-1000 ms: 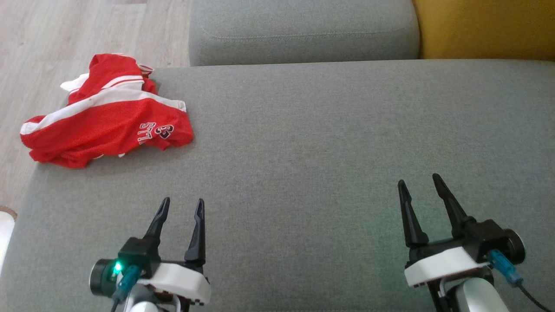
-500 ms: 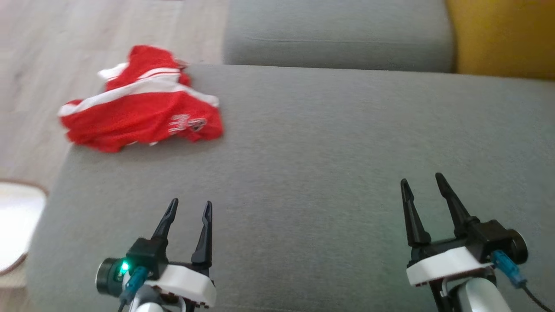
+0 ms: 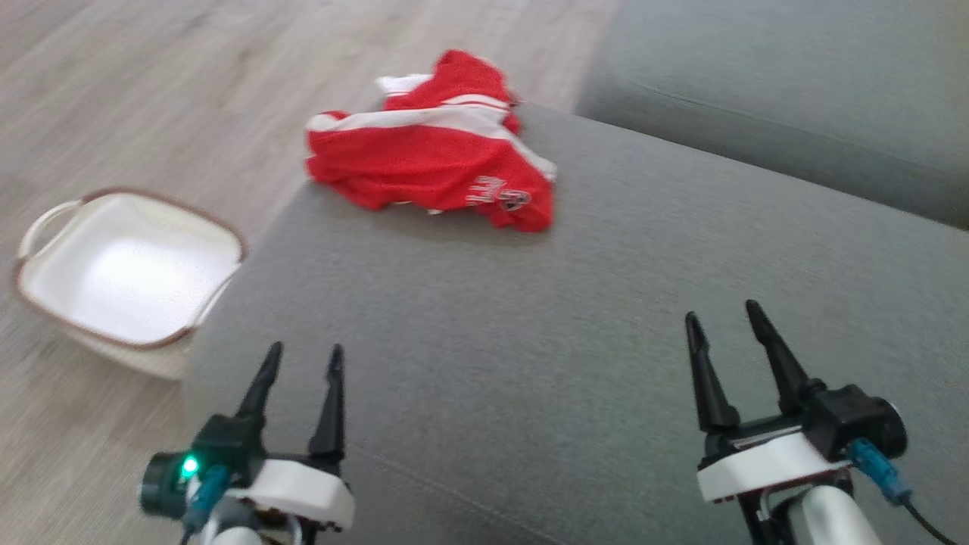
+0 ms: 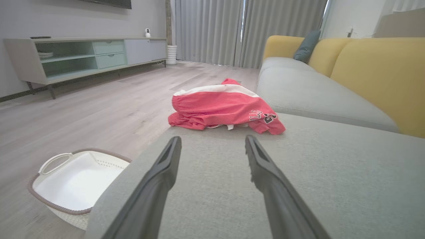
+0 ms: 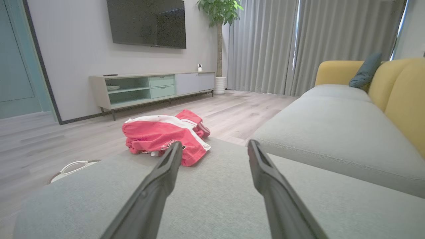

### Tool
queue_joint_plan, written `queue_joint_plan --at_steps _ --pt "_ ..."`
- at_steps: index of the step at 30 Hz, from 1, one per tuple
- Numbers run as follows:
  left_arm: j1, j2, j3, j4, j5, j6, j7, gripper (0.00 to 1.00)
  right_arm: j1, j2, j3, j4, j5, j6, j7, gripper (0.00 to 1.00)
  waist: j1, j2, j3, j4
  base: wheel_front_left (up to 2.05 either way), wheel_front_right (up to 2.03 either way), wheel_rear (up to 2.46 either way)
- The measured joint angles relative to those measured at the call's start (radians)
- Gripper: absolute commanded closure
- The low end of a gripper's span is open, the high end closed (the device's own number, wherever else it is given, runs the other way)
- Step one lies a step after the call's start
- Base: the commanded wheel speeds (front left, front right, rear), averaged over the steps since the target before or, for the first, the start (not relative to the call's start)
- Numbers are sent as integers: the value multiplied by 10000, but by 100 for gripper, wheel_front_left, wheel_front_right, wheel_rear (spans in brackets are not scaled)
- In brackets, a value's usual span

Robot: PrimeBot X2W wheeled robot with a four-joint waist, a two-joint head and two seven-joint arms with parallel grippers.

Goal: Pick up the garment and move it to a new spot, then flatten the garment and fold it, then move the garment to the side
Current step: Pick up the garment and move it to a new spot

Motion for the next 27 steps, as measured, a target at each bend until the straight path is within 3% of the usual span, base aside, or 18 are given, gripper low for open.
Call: queue_joint_plan --at_steps 5,17,22,27 --pt "407 40 489 -286 -2 161 -2 0 -75 2 380 38 6 0 2 0 0 0 120 613 0 0 0" --pt "473 100 997 -497 -15 86 -2 0 -84 0 291 132 0 0 2 0 0 0 308 746 0 0 0" --pt "-30 585 1331 -431 19 -146 0 0 -77 2 134 27 -219 0 2 0 0 0 501 637 0 0 0" --pt "-1801 1158 1536 -222 194 -512 -2 0 -217 -2 71 -82 -640 0 2 0 0 0 1143 203 0 0 0"
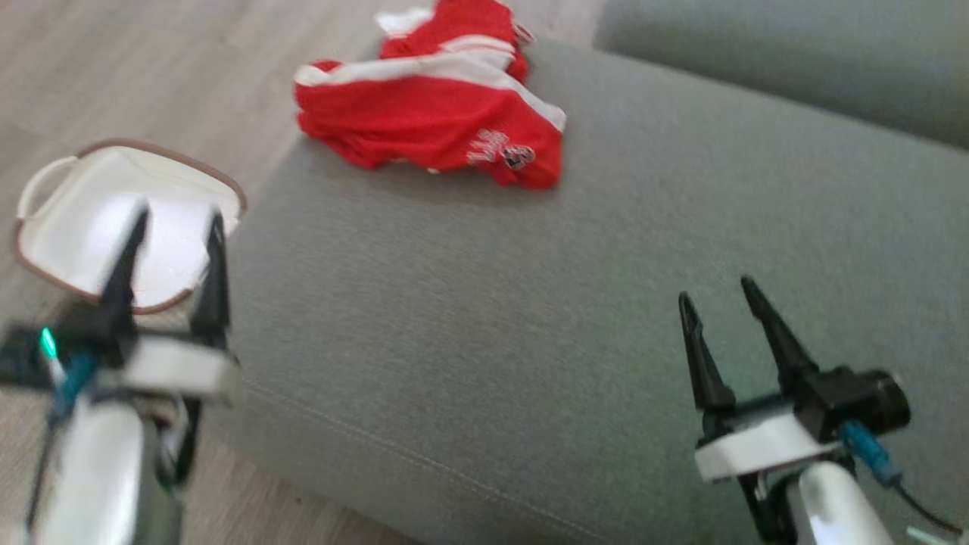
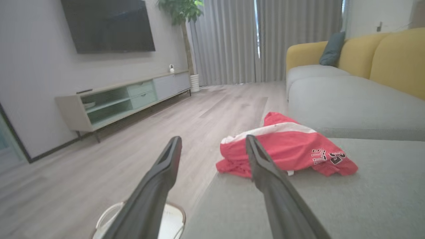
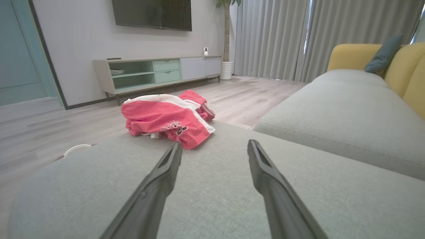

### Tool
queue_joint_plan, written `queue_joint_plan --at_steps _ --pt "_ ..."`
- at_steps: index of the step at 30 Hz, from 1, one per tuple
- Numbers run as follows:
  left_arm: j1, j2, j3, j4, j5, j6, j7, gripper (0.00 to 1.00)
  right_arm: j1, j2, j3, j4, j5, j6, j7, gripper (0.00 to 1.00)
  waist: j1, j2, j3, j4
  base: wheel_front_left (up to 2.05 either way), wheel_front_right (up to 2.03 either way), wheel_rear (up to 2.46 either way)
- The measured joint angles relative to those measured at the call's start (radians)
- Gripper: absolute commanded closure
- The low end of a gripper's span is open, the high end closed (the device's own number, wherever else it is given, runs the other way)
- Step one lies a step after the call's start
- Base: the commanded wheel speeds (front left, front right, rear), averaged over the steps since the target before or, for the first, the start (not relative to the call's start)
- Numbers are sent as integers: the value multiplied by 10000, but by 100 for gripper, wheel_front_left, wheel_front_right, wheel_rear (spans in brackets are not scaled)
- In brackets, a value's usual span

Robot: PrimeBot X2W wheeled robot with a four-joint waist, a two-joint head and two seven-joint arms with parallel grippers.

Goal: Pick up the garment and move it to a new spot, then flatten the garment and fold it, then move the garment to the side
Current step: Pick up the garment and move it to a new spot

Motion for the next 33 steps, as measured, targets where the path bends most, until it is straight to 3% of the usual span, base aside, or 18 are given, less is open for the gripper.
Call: queue_joint_plan --at_steps 5,8,20,30,32,33 --pt "-2204 713 -105 1329 33 -625 -19 0 -790 -12 -113 -261 -518 0 -2 0 0 0 894 -510 0 0 0" --pt "-3999 1275 -688 2539 -178 -920 489 0 -1360 -25 -127 -439 -886 0 -2 0 1 0 1729 -911 0 0 0" --pt "-7907 2867 -3344 4999 -2276 -1005 1841 0 -2247 -59 -59 -1647 -1507 0 -17 0 3 0 4290 -1970 0 0 0" --pt "-8620 3126 -4207 6470 -3415 -1005 2405 1 -2461 -88 -71 -2034 -1570 0 -52 0 1 0 5326 -2654 0 0 0" --pt "-8716 3170 -4303 6656 -3542 -1005 2405 62 -2535 -88 -77 -2034 -1567 0 -54 0 1 -1 5329 -2730 0 0 0" --pt "-8736 3191 -4370 6692 -3599 -1005 2403 100 -2529 -88 -88 -2031 -1546 0 -54 0 2 -1 5302 -2746 0 0 0"
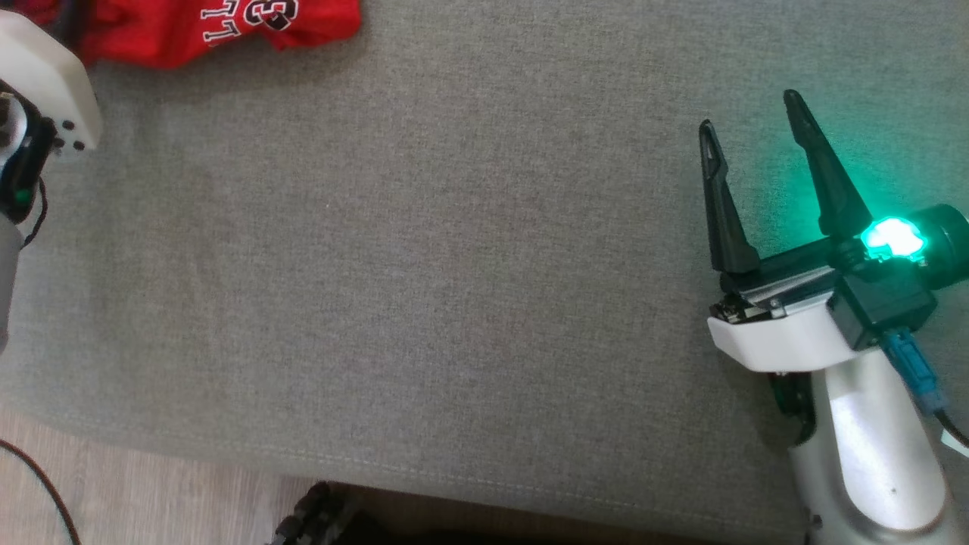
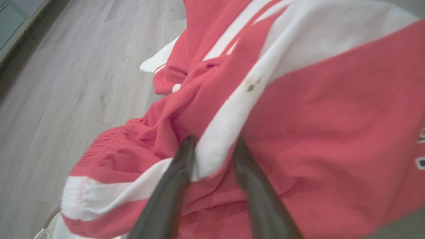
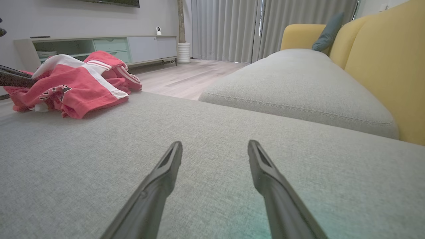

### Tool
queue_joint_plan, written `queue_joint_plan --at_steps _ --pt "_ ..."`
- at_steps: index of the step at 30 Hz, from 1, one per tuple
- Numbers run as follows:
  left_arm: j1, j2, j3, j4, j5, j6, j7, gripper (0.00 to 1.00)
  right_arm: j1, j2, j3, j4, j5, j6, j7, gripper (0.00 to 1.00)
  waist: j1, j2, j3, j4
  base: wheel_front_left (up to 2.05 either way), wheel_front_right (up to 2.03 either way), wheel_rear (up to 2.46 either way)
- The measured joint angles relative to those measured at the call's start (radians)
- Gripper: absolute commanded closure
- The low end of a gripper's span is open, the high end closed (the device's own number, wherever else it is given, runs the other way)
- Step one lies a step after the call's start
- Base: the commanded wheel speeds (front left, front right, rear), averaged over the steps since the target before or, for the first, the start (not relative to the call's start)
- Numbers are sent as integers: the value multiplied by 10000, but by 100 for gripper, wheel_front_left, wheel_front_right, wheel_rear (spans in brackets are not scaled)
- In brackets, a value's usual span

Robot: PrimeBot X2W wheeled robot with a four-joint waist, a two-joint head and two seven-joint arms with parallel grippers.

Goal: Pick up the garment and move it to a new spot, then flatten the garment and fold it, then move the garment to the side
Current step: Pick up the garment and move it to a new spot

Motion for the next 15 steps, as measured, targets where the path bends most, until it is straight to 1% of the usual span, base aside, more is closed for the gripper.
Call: queue_joint_plan --at_steps 2,8,10,11,15 --pt "-1 63 -174 38 -90 0 -113 100 2 0 -59 15 21 0 0 0 -2 0 -92 -13 0 0 0" --pt "-1 184 -299 42 -374 0 -704 100 19 0 -151 130 199 0 0 0 -2 0 -597 17 0 0 0" --pt "-2 267 -383 -13 -332 0 -986 100 23 0 -153 232 309 0 -2 0 -2 0 -836 35 0 0 0" --pt "-2 267 -383 -13 -332 0 -986 100 23 0 -153 232 309 0 -2 0 -2 0 -836 35 0 0 0" --pt "-1 397 -564 -328 -123 0 -1193 100 82 0 -207 405 548 0 -2 0 -2 0 -1442 50 0 0 0"
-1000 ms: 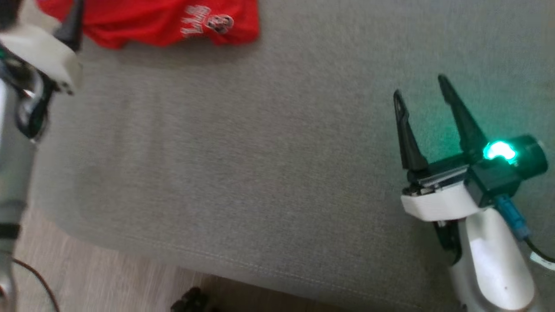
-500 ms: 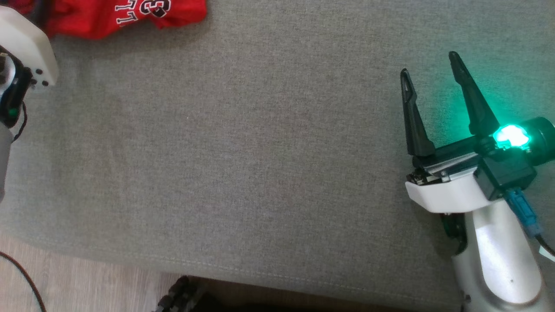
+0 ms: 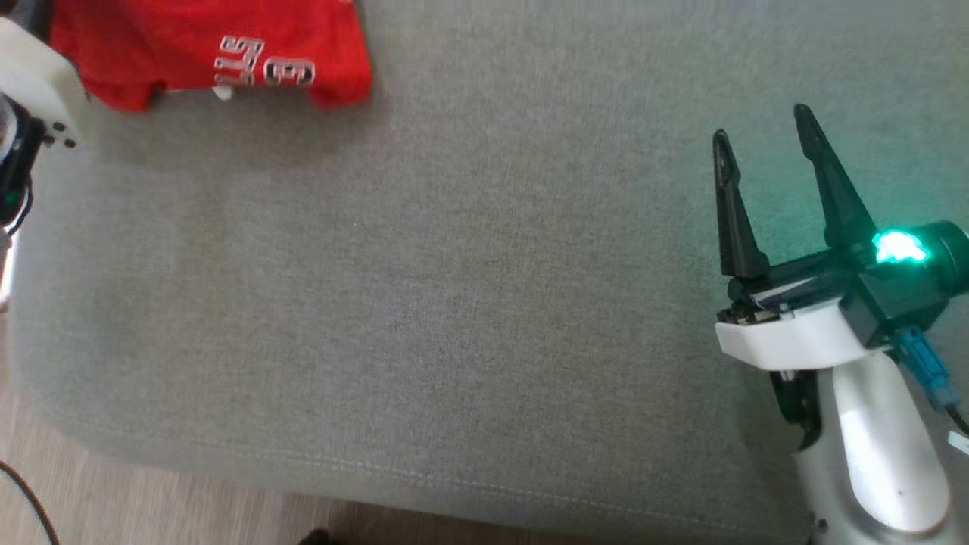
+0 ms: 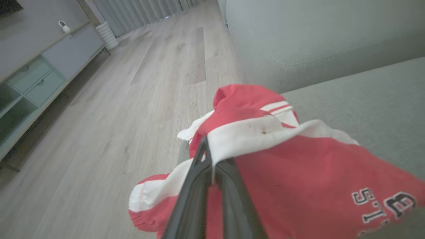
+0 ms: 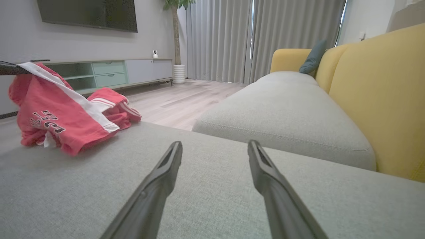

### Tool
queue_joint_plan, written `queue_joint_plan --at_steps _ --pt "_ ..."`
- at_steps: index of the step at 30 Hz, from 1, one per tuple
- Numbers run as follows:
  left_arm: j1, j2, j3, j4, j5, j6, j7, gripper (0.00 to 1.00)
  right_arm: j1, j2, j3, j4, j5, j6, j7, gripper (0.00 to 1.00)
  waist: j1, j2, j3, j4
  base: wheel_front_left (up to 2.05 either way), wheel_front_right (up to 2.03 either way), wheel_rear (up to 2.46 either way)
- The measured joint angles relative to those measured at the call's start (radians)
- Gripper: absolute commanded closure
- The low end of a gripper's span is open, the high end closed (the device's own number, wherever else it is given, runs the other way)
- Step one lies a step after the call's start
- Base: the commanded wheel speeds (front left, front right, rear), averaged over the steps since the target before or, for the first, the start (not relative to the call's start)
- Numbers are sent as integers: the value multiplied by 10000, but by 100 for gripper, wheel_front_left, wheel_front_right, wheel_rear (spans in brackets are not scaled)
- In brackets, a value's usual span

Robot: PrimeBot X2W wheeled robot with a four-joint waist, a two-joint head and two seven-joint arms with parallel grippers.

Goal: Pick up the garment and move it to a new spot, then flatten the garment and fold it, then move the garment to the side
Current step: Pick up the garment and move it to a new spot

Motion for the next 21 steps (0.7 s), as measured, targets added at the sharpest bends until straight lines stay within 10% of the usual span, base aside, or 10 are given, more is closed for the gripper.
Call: queue_joint_plan --at_steps 11,21 --pt "-217 -23 -840 -2522 696 138 8 100 708 8 -842 280 790 0 2 0 0 0 -2007 -314 0 0 0" --pt "-85 -1668 -1294 -4911 314 773 403 100 1030 36 -1267 326 1400 0 0 0 -1 1 -3065 -1471 0 0 0"
